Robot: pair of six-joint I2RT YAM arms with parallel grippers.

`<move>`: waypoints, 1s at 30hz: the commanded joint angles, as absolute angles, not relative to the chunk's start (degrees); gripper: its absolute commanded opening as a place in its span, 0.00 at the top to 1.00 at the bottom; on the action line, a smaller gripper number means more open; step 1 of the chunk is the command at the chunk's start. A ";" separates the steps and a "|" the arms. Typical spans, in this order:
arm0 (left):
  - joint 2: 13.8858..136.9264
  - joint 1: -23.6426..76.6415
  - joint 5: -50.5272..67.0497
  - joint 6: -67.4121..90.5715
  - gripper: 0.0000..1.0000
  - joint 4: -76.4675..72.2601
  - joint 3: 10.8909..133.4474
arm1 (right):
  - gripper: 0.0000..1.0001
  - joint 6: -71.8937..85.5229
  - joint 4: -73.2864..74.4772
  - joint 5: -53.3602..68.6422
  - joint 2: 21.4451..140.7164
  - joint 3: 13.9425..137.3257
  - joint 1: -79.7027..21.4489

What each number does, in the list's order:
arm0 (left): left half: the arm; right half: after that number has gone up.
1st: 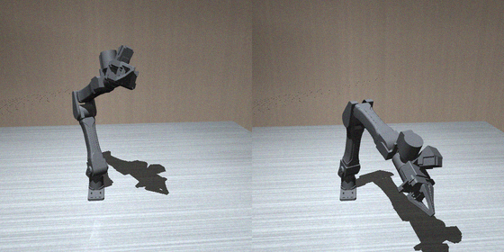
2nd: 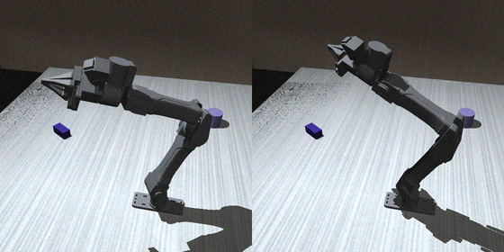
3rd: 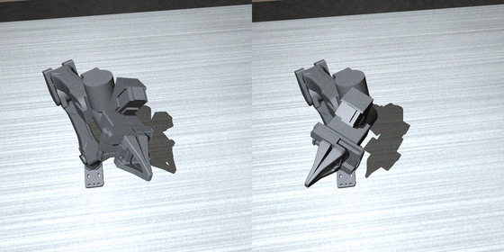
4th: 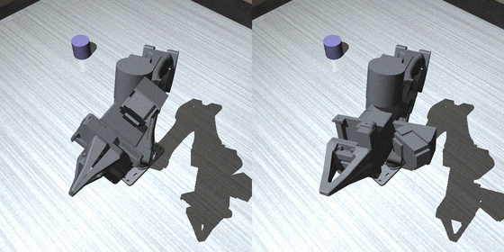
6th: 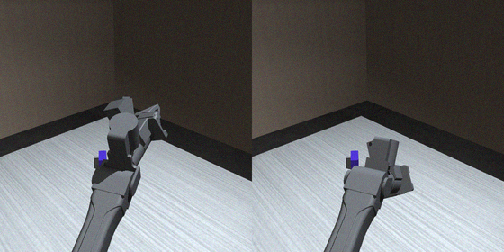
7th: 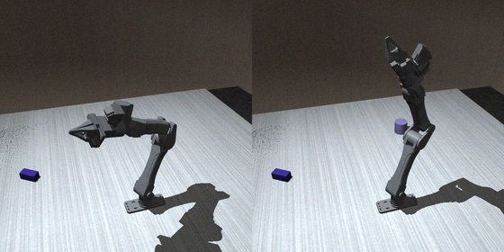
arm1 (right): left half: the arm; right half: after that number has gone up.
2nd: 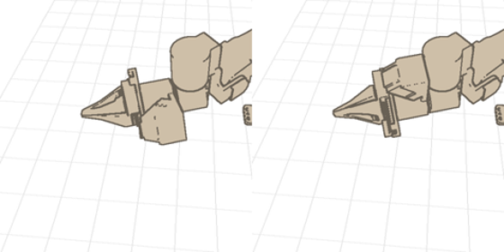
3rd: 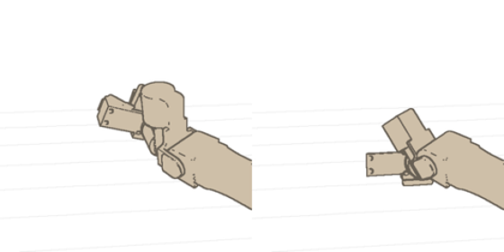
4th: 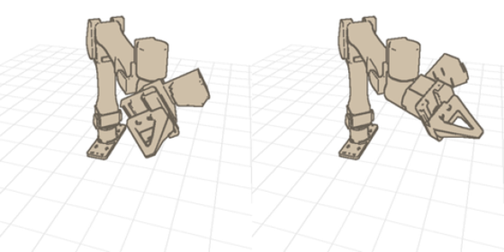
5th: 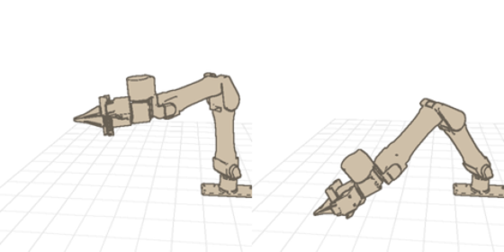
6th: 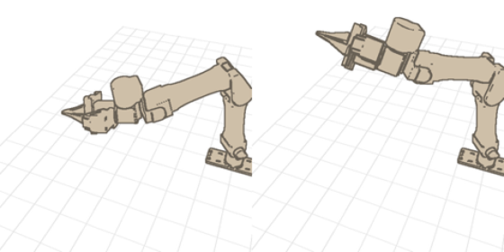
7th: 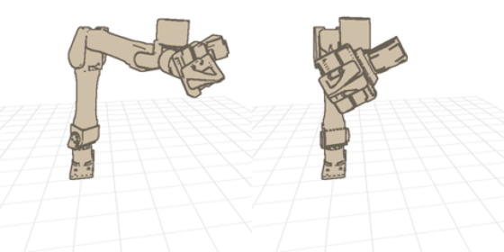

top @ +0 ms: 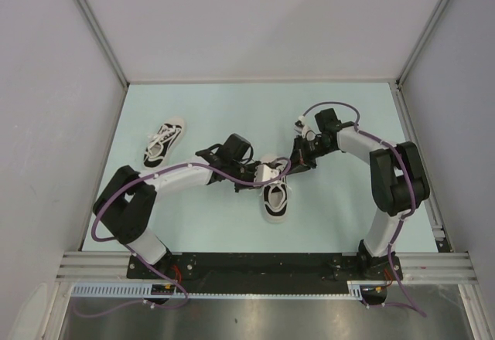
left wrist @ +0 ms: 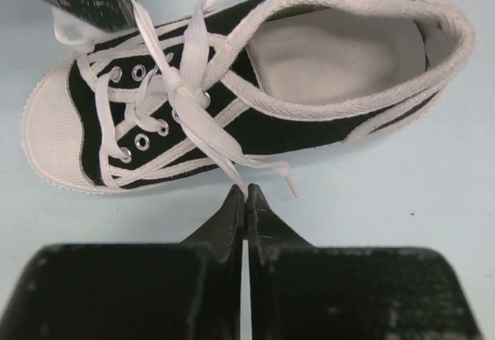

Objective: Tie the shoes

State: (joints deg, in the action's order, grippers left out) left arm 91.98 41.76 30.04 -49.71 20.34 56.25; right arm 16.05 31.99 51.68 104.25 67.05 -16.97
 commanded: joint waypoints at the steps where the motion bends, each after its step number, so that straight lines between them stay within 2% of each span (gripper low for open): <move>1: 89.30 41.40 28.92 -54.91 1.00 23.29 52.92 | 1.00 10.91 37.35 49.13 101.51 68.47 -14.59; 16: 88.50 41.05 28.04 -59.15 1.00 24.17 49.66 | 1.00 5.54 40.87 43.68 101.60 67.94 -11.43; 26: 89.65 40.43 29.44 -56.95 1.00 25.57 53.17 | 1.00 7.91 36.83 49.47 100.64 67.41 -13.09; 27: 89.65 40.43 29.88 -56.61 1.00 26.62 54.30 | 0.94 8.08 36.57 49.92 100.37 67.41 -13.62; 29: 88.86 40.43 30.85 -53.54 0.80 26.46 56.32 | 0.80 8.87 35.60 50.97 98.88 67.41 -13.89; 30: 88.51 40.43 31.20 -50.57 0.70 26.63 57.29 | 0.59 9.22 35.07 51.15 98.09 67.41 -13.80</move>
State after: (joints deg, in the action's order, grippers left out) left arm 89.58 40.75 28.86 -56.25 23.35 52.88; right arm 8.34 38.04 48.25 102.94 67.02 -13.15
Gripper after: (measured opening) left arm 0.165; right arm 0.164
